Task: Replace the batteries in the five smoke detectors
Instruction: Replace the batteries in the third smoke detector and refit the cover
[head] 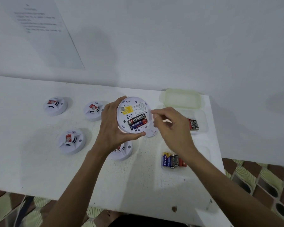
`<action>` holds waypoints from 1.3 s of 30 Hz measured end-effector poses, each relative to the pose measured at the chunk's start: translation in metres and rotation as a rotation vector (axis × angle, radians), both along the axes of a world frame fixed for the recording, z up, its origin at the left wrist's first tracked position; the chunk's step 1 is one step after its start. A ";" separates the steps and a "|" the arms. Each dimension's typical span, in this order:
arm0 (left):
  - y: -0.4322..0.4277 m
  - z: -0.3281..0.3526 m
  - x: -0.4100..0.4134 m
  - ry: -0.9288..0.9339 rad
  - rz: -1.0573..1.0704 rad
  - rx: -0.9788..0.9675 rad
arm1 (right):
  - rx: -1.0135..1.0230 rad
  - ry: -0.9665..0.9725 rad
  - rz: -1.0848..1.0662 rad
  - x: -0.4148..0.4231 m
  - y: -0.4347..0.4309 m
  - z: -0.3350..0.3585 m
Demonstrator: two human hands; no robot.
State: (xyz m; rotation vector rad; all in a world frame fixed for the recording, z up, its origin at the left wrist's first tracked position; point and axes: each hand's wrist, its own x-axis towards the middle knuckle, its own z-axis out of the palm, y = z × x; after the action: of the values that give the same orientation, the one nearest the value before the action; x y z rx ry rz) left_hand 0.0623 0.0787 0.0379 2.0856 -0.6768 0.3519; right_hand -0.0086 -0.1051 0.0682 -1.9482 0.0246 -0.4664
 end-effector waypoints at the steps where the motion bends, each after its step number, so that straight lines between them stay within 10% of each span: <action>1: 0.004 0.000 -0.001 0.000 0.006 -0.014 | -0.011 0.053 -0.012 0.006 -0.004 -0.001; 11: 0.039 -0.006 0.004 0.059 0.025 -0.003 | -0.690 0.616 0.104 0.065 0.013 -0.048; 24: 0.064 -0.014 0.023 0.082 -0.037 0.036 | -0.868 0.729 -0.083 0.093 0.031 -0.085; 35: 0.064 -0.017 0.028 0.106 -0.035 0.035 | 0.238 0.490 0.016 0.080 0.032 -0.030; 39: 0.060 -0.012 0.024 0.109 -0.051 0.031 | 0.286 0.400 0.033 0.059 0.031 0.002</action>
State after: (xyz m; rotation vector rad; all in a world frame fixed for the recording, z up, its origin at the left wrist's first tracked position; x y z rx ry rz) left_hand 0.0860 0.1385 0.0255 2.0962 -0.6721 0.1987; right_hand 0.0506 -0.0746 0.0699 -1.7276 0.2996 -0.0405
